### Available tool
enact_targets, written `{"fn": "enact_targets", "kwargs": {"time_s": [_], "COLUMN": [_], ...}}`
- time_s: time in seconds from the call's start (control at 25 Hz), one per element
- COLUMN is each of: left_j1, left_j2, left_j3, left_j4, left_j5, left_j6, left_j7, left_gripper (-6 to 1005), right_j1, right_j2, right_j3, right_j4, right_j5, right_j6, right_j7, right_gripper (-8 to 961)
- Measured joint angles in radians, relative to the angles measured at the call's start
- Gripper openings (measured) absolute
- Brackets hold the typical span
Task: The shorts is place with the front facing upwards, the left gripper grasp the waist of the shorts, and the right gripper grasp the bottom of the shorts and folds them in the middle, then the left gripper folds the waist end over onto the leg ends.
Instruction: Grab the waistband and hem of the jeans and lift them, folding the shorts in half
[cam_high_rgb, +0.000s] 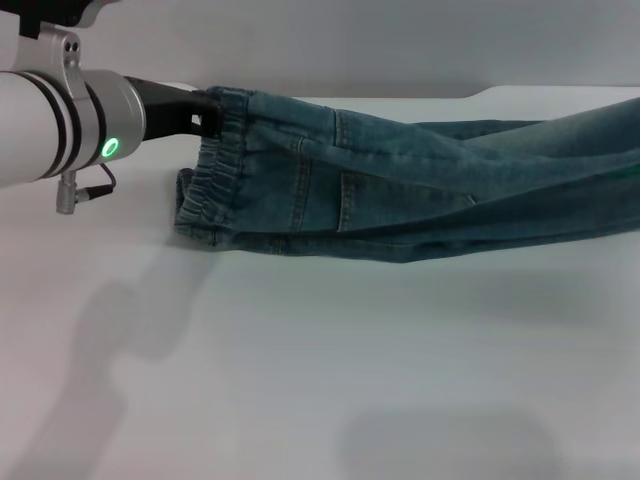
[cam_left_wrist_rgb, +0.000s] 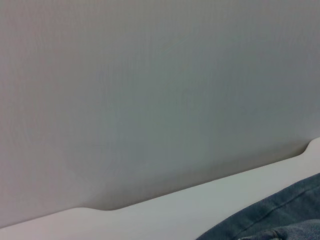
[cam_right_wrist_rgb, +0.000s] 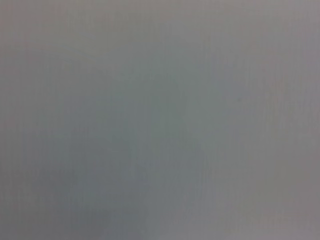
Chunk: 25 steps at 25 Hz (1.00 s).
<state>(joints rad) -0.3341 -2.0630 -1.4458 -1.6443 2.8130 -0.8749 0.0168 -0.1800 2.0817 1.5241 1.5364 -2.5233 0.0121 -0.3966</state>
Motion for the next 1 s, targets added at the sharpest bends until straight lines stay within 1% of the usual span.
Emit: {"fn": "enact_targets", "kwargs": {"time_s": [0.68, 0.8, 0.84, 0.88, 0.92, 1.0], "left_j1": [-0.008, -0.009, -0.009, -0.009, -0.009, -0.009], "left_j2": [0.000, -0.001, -0.002, -0.002, -0.002, 0.000], "left_j3": [0.001, 0.001, 0.002, 0.003, 0.006, 0.025], "left_j4": [0.031, 0.044, 0.053, 0.060, 0.070, 0.099], "left_j5": [-0.012, -0.013, -0.019, -0.025, -0.034, -0.047], "left_j6": [0.033, 0.051, 0.069, 0.086, 0.108, 0.183], "left_j7": [0.000, 0.000, 0.000, 0.000, 0.001, 0.014], "left_gripper": [40, 41, 42, 42, 43, 44], "right_j1": [0.012, 0.022, 0.028, 0.050, 0.050, 0.074], "right_j2": [-0.001, -0.002, -0.002, -0.004, -0.004, -0.006], "right_j3": [0.005, 0.006, 0.004, 0.001, 0.001, 0.007], "right_j4": [-0.063, -0.097, -0.117, -0.167, -0.167, -0.198], "right_j5": [0.000, 0.000, 0.000, 0.000, 0.000, -0.001], "right_j6": [-0.082, -0.126, -0.153, -0.207, -0.207, -0.230], "right_j7": [0.001, 0.002, 0.002, 0.002, 0.002, 0.002], "right_gripper": [18, 18, 18, 18, 18, 18]}}
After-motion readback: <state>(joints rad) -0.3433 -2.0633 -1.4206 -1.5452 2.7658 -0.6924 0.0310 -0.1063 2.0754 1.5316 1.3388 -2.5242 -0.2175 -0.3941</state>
